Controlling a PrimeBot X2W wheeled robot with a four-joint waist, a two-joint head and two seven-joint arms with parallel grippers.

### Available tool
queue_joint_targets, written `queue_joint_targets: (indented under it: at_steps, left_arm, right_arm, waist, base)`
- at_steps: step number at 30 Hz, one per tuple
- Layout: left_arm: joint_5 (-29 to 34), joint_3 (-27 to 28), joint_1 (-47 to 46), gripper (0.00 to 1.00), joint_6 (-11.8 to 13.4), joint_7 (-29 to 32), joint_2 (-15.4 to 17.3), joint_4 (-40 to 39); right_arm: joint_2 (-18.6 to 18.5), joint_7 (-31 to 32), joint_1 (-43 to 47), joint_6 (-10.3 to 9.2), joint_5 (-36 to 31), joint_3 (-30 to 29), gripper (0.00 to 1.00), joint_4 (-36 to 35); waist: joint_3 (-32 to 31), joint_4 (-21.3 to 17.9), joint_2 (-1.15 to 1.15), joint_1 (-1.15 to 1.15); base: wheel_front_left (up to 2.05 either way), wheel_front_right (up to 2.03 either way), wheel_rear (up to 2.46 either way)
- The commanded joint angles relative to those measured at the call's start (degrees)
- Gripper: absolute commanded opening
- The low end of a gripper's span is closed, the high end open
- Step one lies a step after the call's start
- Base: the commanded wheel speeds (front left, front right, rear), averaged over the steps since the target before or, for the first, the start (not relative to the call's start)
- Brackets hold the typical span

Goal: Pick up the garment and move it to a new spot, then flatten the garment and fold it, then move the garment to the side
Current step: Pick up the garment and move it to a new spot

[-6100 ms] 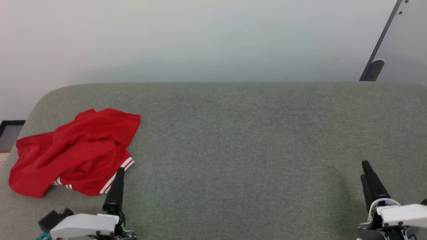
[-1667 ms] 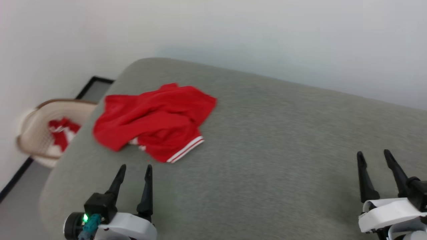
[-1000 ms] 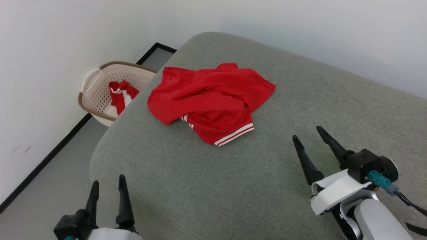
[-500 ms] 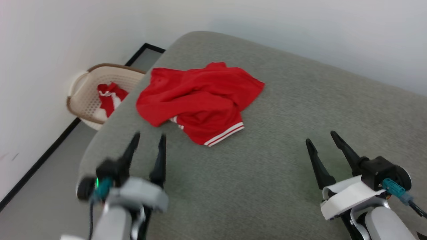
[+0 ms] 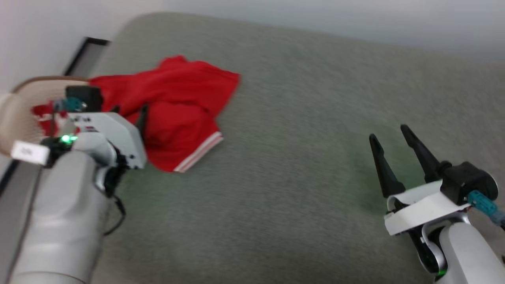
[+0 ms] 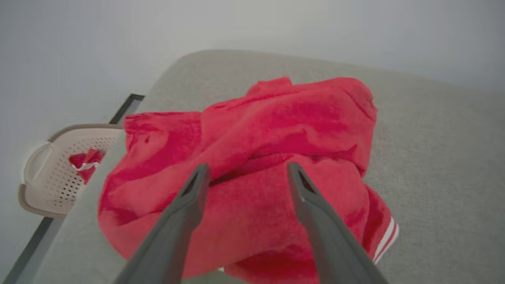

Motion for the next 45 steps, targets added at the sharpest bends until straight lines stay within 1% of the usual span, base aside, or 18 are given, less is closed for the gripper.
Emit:
queue_joint_targets:
  at_steps: [1,5,10,13,16,17,18,19,22,25,29,30,31,33,39,43,45]
  left_arm:
    - [-2.5,-1.8,-2.2,1.00,-0.1,3.3,1.5,1.4]
    - [-7.9,-3.7,-3.4,1.00,-0.1,9.7,5.0,5.0]
    - [-12.5,-5.5,-3.7,1.00,-0.1,16.6,7.4,9.2]
    - [-13.5,-6.0,-3.4,1.00,-0.1,17.3,7.5,10.5]
    - [-15.5,-6.8,-2.8,1.00,0.0,18.7,6.3,12.2]
    - [-16.4,-7.6,-2.2,0.44,-0.1,20.0,5.4,12.3]
    - [-17.1,-8.3,-1.6,0.17,-0.3,20.6,4.7,11.8]
    - [-17.7,-8.7,-1.2,0.00,-0.4,19.8,4.7,11.2]
    - [-18.6,-10.0,-0.6,0.00,-0.4,15.7,5.8,9.2]
    - [-21.5,-10.5,-0.9,0.00,-0.4,11.8,6.1,5.5]
    - [-25.7,-11.0,-0.9,0.00,-0.1,7.7,9.3,0.0]
    - [-27.0,-11.2,-0.8,0.00,0.0,7.1,9.9,-1.6]
    - [-28.2,-11.5,-0.8,0.00,0.0,6.8,9.8,-3.4]
    - [-31.1,-12.5,-0.6,0.00,-0.1,7.4,8.8,-7.2]
    - [-39.7,-15.8,-0.7,0.00,0.0,12.1,7.7,-21.0]
    - [-42.8,-18.9,-0.9,0.00,0.0,15.5,6.4,-28.7]
    - [-43.9,-20.3,-1.3,0.00,0.0,16.8,5.1,-31.2]
  right_arm:
    - [0.3,-0.3,-1.2,-0.08,0.3,-0.3,1.00,-0.8]
    - [1.0,-0.2,-1.9,-0.08,0.6,0.3,1.00,-1.5]
    - [1.1,-0.2,-2.9,-0.08,1.0,0.5,1.00,-2.2]
    - [0.9,-0.2,-3.5,-0.08,1.1,0.5,1.00,-2.4]
    - [0.9,-0.2,-3.6,-0.08,1.1,0.3,1.00,-2.3]
    - [0.9,-0.2,-3.3,-0.07,1.1,0.3,1.00,-2.1]
    - [1.0,-0.2,-3.0,-0.08,1.1,0.3,1.00,-2.0]
    - [1.1,-0.2,-2.7,-0.08,1.1,0.2,1.00,-1.8]
    - [1.7,-0.2,-1.6,-0.07,1.1,0.1,1.00,-1.8]
    - [2.2,-0.2,-0.7,-0.08,1.2,-0.3,1.00,-1.6]
    - [3.2,-0.2,1.0,-0.07,1.5,-2.1,1.00,-1.4]
    - [3.5,-0.2,1.5,-0.07,1.5,-2.7,1.00,-1.5]
    - [3.8,-0.2,1.9,-0.08,1.6,-3.4,1.00,-1.7]
    - [4.2,-0.2,3.0,-0.08,1.9,-5.2,1.00,-2.0]
    - [5.7,-0.2,5.6,-0.07,2.4,-9.8,1.00,-3.0]
    - [7.1,-0.2,6.2,-0.07,3.0,-11.2,1.00,-3.3]
    - [7.6,-0.2,6.1,-0.08,3.4,-11.6,1.00,-3.6]
  waist:
    - [9.1,-9.9,0.00,0.00]
    - [10.2,-12.7,0.00,0.00]
    - [11.4,-15.2,0.00,0.00]
    - [11.8,-15.8,0.00,0.00]
    - [11.5,-16.2,0.00,0.00]
    - [11.1,-16.2,0.00,0.00]
    - [10.6,-16.2,0.00,0.00]
    - [10.1,-16.1,0.00,0.00]
    - [7.8,-15.7,0.00,0.00]
    - [4.8,-15.3,0.00,0.00]
    - [1.1,-14.9,0.00,0.00]
    - [0.4,-15.0,0.00,0.00]
    - [0.0,-15.1,0.00,0.00]
    - [-1.0,-15.3,0.00,0.00]
    - [-1.9,-17.2,0.00,0.00]
    - [-1.5,-20.5,0.00,0.00]
    - [-0.8,-22.5,0.00,0.00]
  base:
    - [0.00,0.00,0.00]
    - [0.00,0.00,0.00]
    - [0.00,0.00,0.00]
    - [0.00,0.00,0.00]
    - [0.00,0.00,0.00]
    - [0.00,0.00,0.00]
    - [0.00,0.00,0.00]
    - [0.00,0.00,0.00]
    - [0.00,0.00,0.00]
    - [0.00,0.00,0.00]
    - [0.00,0.00,0.00]
    - [0.00,0.00,0.00]
    - [0.00,0.00,0.00]
    - [0.00,0.00,0.00]
    - [0.00,0.00,0.00]
    - [0.00,0.00,0.00]
    - [0.00,0.00,0.00]
